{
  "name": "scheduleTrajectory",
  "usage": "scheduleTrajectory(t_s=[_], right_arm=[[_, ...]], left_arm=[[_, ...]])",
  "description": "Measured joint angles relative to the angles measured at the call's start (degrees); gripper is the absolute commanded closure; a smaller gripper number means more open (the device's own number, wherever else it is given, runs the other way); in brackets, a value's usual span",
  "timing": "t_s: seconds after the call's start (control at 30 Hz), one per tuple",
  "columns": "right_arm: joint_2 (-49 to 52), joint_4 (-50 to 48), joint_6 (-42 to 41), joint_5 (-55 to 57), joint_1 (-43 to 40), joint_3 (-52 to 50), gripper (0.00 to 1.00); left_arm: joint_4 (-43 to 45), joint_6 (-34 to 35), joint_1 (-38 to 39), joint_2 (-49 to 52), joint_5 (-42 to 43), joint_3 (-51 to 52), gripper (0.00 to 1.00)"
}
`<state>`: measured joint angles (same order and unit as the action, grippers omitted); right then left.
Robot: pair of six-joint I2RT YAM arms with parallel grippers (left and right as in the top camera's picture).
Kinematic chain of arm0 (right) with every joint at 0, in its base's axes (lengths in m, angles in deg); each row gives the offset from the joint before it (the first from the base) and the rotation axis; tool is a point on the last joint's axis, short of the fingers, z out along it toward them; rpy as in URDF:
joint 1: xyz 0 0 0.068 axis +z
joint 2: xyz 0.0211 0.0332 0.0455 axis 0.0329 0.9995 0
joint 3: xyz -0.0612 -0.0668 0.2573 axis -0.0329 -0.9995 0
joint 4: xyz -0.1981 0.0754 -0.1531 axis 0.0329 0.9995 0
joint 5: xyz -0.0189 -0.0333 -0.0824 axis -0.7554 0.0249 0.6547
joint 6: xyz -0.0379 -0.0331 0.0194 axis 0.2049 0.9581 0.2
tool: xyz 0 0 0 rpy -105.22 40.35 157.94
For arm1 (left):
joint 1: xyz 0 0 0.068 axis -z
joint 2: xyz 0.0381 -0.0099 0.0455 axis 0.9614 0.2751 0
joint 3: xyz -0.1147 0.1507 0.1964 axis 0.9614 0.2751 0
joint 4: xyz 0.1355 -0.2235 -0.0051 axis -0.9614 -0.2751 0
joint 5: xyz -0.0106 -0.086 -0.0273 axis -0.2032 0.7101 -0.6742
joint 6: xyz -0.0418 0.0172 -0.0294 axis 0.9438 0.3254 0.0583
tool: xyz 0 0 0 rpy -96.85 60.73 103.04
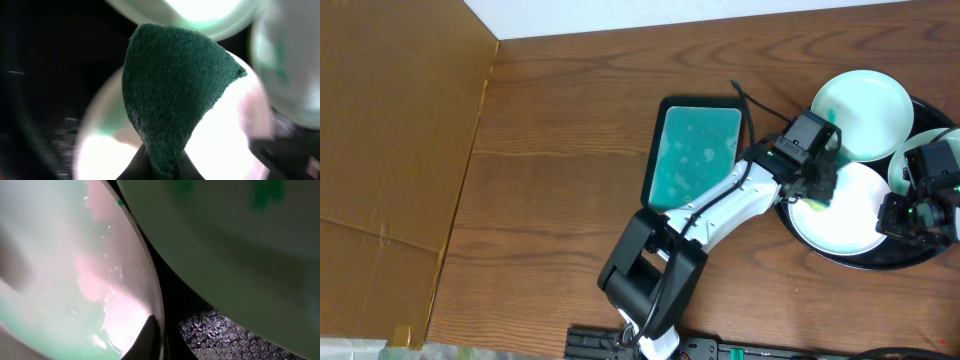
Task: Clean dirty plates on tray and stack at the side
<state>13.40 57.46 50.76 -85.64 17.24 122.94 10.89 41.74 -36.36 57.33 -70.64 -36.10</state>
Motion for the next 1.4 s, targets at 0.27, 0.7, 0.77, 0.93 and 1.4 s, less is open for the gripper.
scheduleTrajectory(t_s=[0.27, 0.7, 0.77, 0.93, 1.4], right_arm=[[0.1, 0.0, 0.0, 0.1, 0.0, 0.2, 0.99], [1.4, 4.5, 2.3, 2.0, 0.0, 6.4, 0.99], [1.4, 4.9, 3.1, 2.7, 0.0, 7.1, 0.99], [1.4, 6.3, 5.6, 3.8, 0.0, 8.8, 0.99], [1.4, 18.2, 13.6, 26.1, 7.5, 25.6, 0.99]], left_arm=[[-0.1, -3.9, 0.2, 6.0, 3.9, 0.0, 0.93], [-3.8, -2.6, -0.5, 0.7, -11.3, 0.3, 0.93], [-3.5, -2.4, -1.5, -3.9, -12.0, 0.4, 0.93], [-2.8, -2.1, -5.2, -16.9, -12.3, 0.4, 0.93], [-7.8, -2.1, -28.3, -21.9, -13.5, 0.4, 0.93]])
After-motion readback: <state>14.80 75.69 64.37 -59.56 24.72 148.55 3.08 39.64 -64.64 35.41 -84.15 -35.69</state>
